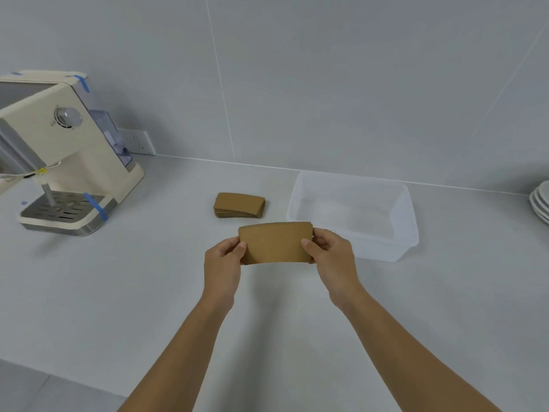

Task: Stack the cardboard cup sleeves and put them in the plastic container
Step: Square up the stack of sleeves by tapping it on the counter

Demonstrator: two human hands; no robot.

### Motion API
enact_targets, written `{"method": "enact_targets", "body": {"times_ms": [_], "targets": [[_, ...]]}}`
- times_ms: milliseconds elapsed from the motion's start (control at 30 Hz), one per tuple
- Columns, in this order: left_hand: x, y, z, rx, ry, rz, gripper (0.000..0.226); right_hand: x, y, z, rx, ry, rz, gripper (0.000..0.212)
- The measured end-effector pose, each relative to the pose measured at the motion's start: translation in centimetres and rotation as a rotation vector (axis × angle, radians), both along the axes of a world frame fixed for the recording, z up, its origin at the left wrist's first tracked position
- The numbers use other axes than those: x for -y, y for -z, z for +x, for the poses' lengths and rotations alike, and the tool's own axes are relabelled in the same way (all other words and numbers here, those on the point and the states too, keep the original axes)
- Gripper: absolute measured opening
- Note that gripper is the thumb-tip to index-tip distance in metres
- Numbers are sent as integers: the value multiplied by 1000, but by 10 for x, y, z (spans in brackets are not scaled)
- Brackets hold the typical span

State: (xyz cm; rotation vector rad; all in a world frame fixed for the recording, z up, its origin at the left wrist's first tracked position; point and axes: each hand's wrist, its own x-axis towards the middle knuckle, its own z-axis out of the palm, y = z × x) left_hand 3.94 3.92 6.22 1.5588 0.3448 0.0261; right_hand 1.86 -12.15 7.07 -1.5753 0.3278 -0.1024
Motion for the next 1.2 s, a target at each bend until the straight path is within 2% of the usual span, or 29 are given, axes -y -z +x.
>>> {"method": "enact_targets", "body": {"times_ms": [167, 433, 667, 867, 1033, 1200], "targets": [[-27, -12, 44, -4, 5, 2, 16, -26, -6, 42, -23, 37, 5, 21], [-59, -25, 123, 17, 27, 30, 13, -61, -18, 118, -27, 110, -19, 8], [-69, -22, 180, -57, 70, 71, 10, -75, -12, 172, -138, 174, -57, 8], [-73, -2, 203, -139, 89, 124, 10, -81, 9, 193, -257, 169, -107, 8], [-77, 19, 211, -247, 121, 188, 25, -85, 32, 198, -359, 144, -171, 11], [-80, 30, 214, -307, 155, 230, 21, -83, 42, 201, -412, 112, -196, 11]]}}
